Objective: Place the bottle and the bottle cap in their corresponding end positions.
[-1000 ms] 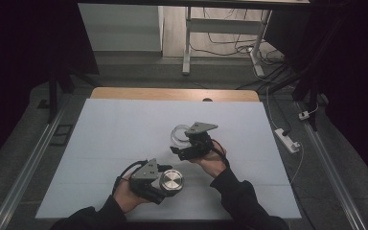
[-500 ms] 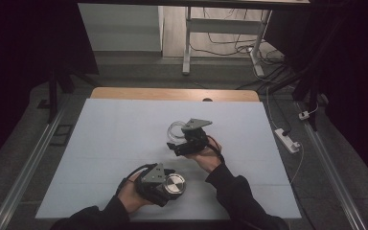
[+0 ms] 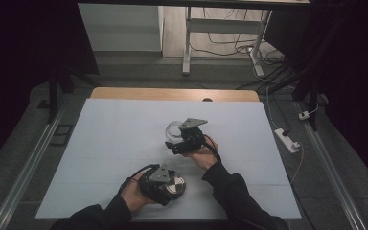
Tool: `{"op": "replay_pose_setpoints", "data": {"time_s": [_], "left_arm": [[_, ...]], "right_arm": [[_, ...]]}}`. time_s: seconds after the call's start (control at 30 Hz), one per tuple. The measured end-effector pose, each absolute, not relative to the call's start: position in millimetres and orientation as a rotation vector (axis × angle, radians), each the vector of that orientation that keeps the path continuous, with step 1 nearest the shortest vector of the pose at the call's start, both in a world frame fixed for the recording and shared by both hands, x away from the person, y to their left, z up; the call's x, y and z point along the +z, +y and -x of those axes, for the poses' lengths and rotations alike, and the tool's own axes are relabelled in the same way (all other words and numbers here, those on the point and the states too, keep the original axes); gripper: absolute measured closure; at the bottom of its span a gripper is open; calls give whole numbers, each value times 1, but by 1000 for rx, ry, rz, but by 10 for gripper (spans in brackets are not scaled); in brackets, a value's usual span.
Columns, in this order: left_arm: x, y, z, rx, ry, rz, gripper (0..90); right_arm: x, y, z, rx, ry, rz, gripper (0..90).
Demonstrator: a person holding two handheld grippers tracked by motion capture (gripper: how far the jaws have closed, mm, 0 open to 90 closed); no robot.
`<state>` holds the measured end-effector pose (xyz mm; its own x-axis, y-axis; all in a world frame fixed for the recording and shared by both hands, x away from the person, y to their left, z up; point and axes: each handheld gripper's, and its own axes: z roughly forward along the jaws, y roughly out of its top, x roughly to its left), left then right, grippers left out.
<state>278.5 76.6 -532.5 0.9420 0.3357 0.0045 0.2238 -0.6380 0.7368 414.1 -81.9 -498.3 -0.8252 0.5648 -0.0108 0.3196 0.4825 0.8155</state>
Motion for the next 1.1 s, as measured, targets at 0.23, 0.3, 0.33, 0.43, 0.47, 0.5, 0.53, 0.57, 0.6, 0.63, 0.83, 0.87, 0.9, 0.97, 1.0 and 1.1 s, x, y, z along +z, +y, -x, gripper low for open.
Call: {"op": "replay_pose_setpoints", "data": {"time_s": [0.23,0.3,0.33,0.43,0.47,0.5,0.53,0.57,0.6,0.63,0.83,0.87,0.9,0.97,1.0,1.1], "left_arm": [[-535,75,-281,161,412,-2308,207],[-536,75,-282,158,419,-2321,207],[-537,75,-283,156,423,-2324,208],[-538,75,-284,152,430,-2334,207],[-539,75,-284,152,430,-2336,207],[-539,74,-285,152,430,-2337,207],[-539,74,-285,152,430,-2337,207],[-539,74,-285,152,432,-2338,207],[-539,74,-285,150,432,-2336,207],[-539,74,-285,149,433,-2336,207],[-539,74,-285,148,429,-2338,206],[-539,74,-285,150,428,-2340,206],[-538,74,-285,150,437,-2337,205],[-538,75,-283,126,472,-2322,205],[-538,75,-283,126,472,-2322,205],[-538,78,-282,100,493,-2308,203]], "right_arm": [[-503,-79,-415,1250,2464,-751,151],[-505,-79,-415,1244,2468,-753,151],[-506,-78,-415,1240,2469,-752,151],[-507,-78,-416,1236,2472,-755,151],[-508,-78,-416,1233,2474,-755,151],[-509,-78,-416,1231,2475,-754,151],[-509,-78,-416,1231,2475,-754,151],[-510,-78,-417,1227,2477,-756,151],[-510,-78,-417,1227,2477,-756,151],[-511,-78,-417,1225,2479,-759,151],[-519,-75,-416,1188,2498,-733,151],[-518,-74,-415,1182,2497,-731,151],[-518,-74,-415,1184,2507,-731,151],[-518,-74,-414,1199,2504,-749,151],[-518,-74,-414,1199,2504,-749,151],[-519,-72,-413,1189,2491,-741,150]]}}
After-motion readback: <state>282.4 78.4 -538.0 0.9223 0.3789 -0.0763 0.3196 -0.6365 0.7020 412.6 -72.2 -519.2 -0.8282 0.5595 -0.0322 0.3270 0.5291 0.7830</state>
